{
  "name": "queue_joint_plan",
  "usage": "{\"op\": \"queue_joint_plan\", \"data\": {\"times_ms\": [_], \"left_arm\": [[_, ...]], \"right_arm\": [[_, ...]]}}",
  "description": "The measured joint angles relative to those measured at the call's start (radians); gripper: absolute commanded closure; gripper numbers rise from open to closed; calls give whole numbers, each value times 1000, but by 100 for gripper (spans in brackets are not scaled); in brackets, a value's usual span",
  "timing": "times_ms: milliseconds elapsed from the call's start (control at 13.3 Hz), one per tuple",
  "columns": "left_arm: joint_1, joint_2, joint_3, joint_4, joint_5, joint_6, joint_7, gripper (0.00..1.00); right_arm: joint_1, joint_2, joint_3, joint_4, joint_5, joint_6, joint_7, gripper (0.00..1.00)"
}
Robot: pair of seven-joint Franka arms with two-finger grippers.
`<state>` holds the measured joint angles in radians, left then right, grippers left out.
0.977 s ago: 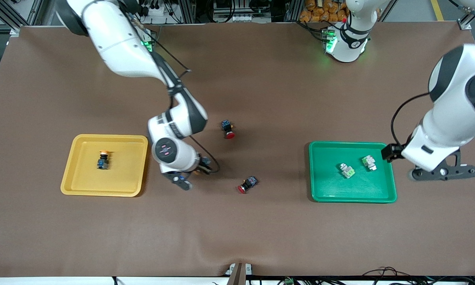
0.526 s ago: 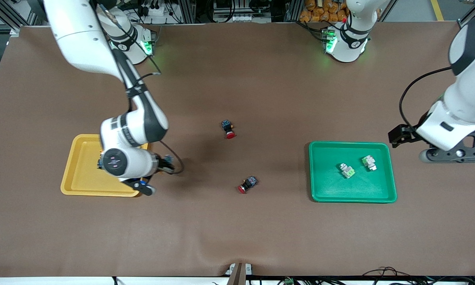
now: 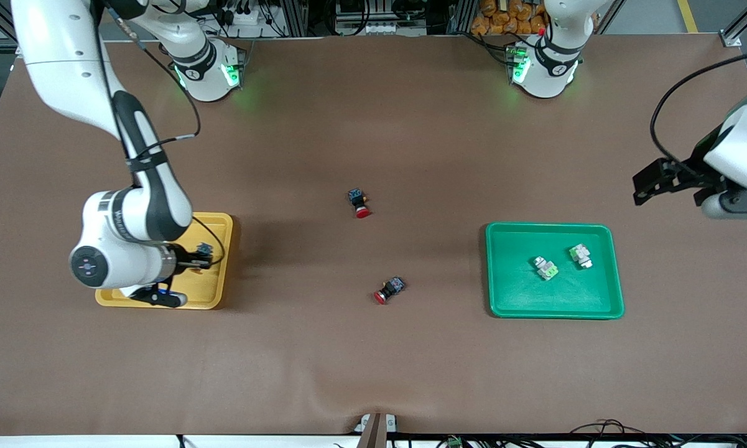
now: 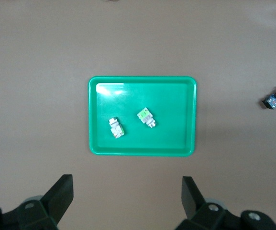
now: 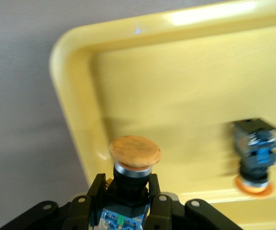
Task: Place green and yellow buttons in trays
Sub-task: 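Carry the yellow button to the yellow tray while the left gripper retracts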
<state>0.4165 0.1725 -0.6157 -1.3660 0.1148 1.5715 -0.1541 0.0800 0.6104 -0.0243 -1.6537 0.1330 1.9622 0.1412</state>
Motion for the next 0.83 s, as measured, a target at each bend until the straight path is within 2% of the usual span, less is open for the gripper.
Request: {"op": "queue_joint_plan", "data": {"times_ms": [150,376,677,752,827], "left_arm": [[-93,-24,128,-5,-35,-5,26,0],[-194,-57,238,-34,-43,-9,29,0],[-376,-151,456,-141,-112,-16,30,0],[-409,-177,496,-172,-119,-17,30,0],[-430,-202,519,-200,-121,-17,31,0]], "right_arm": [[-38,0,0,-24,0,16,-46,100],[-45,2,7,-83,0,105,-55,100],[-44,6,14,-120,0,141,-55,99],[-44,7,14,-122,0,142,-55,85],[-44,9,15,-122,0,143,-55,64]]}}
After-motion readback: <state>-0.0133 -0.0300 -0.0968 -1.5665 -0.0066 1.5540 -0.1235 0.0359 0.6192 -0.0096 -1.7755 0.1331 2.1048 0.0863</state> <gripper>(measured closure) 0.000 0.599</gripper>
